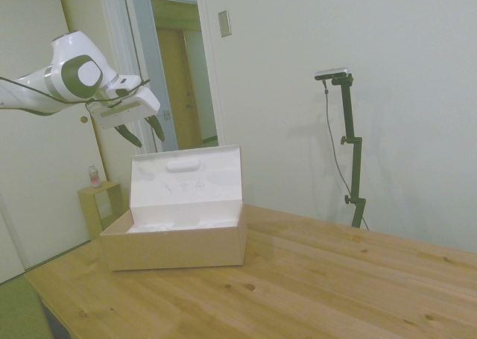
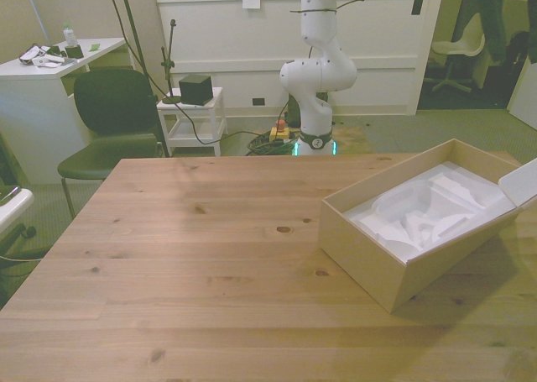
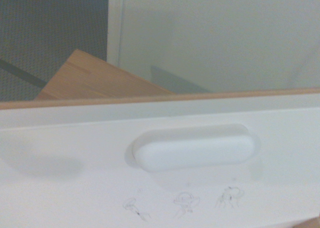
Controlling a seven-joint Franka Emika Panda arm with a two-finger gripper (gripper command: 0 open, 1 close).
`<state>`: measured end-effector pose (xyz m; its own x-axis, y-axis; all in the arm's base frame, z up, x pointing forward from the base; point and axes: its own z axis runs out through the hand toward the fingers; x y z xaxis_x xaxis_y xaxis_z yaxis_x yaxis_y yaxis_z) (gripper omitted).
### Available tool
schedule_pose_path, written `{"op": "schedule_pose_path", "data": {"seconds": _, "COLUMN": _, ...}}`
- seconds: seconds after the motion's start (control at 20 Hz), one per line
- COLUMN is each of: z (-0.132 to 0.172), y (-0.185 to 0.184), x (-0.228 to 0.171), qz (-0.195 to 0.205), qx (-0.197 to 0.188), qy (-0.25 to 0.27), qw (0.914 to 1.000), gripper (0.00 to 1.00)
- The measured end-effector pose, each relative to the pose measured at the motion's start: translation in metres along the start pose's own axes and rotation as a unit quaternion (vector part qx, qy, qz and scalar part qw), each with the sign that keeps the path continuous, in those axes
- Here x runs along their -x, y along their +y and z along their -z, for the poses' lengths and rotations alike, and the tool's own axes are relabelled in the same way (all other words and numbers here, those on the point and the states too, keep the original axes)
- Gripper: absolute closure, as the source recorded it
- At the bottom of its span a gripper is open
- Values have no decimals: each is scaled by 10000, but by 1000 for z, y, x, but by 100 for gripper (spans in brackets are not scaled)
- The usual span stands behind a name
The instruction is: Close the box
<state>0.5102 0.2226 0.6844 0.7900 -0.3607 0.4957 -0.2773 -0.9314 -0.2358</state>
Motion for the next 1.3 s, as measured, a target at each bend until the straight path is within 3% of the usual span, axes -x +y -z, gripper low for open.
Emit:
{"op": "schedule_pose_path", "data": {"seconds": 0.5, "z": -35, "y": -58, "x": -37, "qz": 382, "qx": 11, "qy": 36, "qw": 9993, "gripper": 0}}
{"op": "schedule_pose_path", "data": {"seconds": 0.8, "z": -89, "y": -86, "x": -56, "qz": 513, "qx": 161, "qy": 107, "qw": 9985, "gripper": 0}}
{"op": "schedule_pose_path", "data": {"seconds": 1.3, "z": -160, "y": -103, "x": -73, "qz": 552, "qx": 497, "qy": 49, "qw": 9972, "gripper": 0}}
